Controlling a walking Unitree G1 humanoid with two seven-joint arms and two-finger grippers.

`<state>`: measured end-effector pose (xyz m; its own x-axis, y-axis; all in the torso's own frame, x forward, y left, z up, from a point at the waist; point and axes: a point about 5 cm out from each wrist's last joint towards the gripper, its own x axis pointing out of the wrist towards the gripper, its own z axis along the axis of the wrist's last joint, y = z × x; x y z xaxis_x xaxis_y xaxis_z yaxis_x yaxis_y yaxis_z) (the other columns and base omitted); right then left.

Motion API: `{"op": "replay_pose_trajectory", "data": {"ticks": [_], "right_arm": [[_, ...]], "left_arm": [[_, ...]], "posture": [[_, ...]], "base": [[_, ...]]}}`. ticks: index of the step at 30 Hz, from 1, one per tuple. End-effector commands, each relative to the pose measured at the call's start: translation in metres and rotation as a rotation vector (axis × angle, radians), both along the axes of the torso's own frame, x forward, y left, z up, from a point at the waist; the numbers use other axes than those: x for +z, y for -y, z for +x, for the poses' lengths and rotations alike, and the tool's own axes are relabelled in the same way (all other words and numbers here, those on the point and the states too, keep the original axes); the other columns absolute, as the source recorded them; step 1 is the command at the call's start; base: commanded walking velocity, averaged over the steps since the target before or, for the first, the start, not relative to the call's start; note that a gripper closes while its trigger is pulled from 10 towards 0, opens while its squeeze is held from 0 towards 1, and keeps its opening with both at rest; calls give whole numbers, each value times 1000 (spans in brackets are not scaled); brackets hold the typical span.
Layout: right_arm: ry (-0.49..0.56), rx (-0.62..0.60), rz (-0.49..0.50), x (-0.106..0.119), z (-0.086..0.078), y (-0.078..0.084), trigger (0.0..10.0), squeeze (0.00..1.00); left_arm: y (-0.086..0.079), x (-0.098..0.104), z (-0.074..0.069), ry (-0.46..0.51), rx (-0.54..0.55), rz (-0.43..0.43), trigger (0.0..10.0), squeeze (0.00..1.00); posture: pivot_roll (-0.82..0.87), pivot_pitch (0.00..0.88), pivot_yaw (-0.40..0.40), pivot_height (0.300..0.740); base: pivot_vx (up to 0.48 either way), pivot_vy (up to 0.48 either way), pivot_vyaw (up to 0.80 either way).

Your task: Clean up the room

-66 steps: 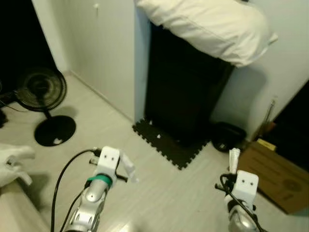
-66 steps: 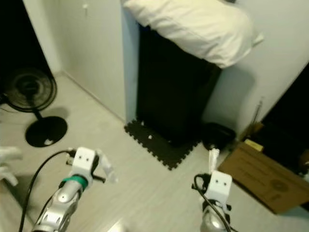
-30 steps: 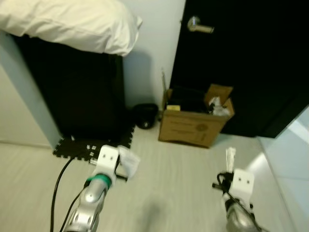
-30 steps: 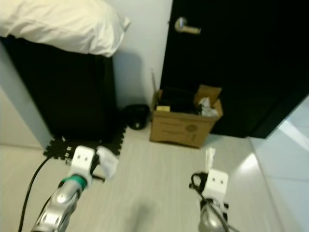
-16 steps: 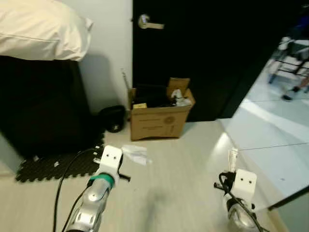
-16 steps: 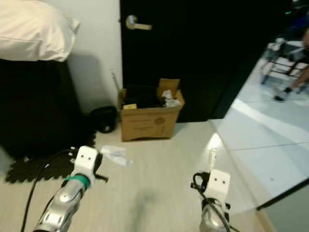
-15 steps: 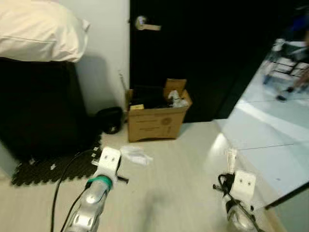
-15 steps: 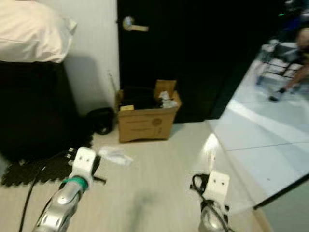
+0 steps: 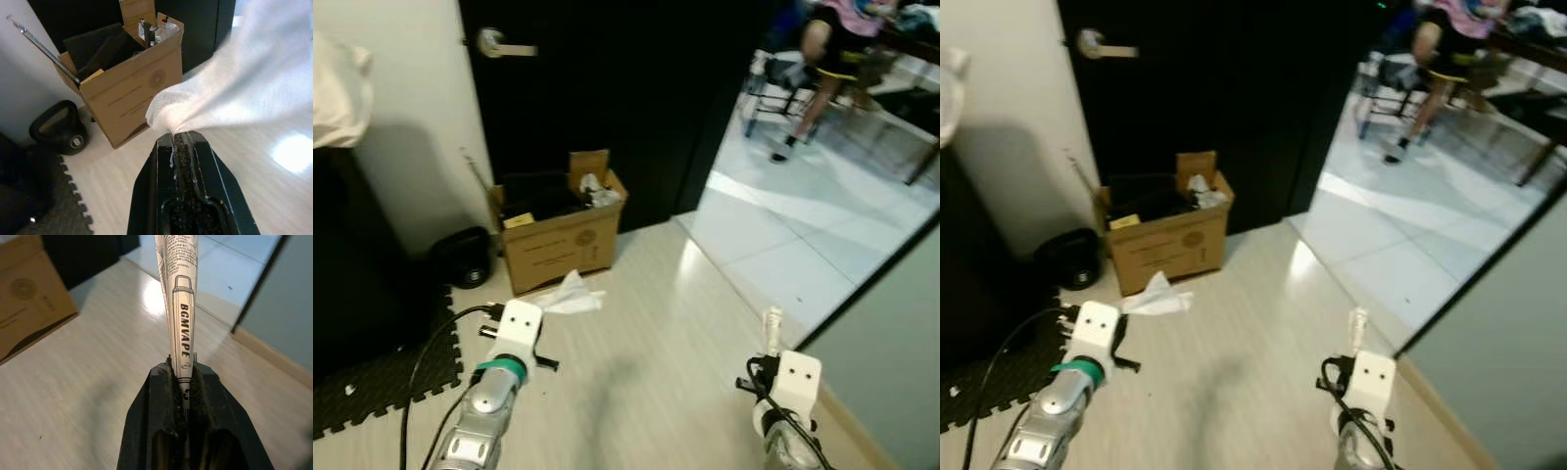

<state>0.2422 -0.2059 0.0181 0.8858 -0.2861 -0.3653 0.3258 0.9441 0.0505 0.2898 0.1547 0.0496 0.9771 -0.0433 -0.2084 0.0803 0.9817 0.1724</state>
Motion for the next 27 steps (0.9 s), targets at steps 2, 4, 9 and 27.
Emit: {"op": "replay_pose_trajectory", "data": {"ticks": [2, 4, 9, 27], "right_arm": [[-14, -21, 5, -3, -5, 4, 10000, 0], [-16, -22, 9, -4, -7, 3, 10000, 0], [-21, -27, 17, -6, -6, 1, 10000, 0], [-39, -87, 68, -9, -12, 6, 10000, 0]], "left_arm": [[4, -4, -4, -19, -14, -7, 10000, 0], [1, -5, -6, -21, -11, -3, 10000, 0], [-3, -6, -6, -27, -8, 5, 10000, 0], [0, 0, -4, -13, -5, 0, 10000, 0]], "posture": [[-17, 0, 50, 740], [-18, 0, 57, 740], [-7, 0, 45, 740], [-8, 0, 60, 740]], "base": [[0, 0, -800], [0, 0, -800], [0, 0, -800], [0, 0, -800]]}}
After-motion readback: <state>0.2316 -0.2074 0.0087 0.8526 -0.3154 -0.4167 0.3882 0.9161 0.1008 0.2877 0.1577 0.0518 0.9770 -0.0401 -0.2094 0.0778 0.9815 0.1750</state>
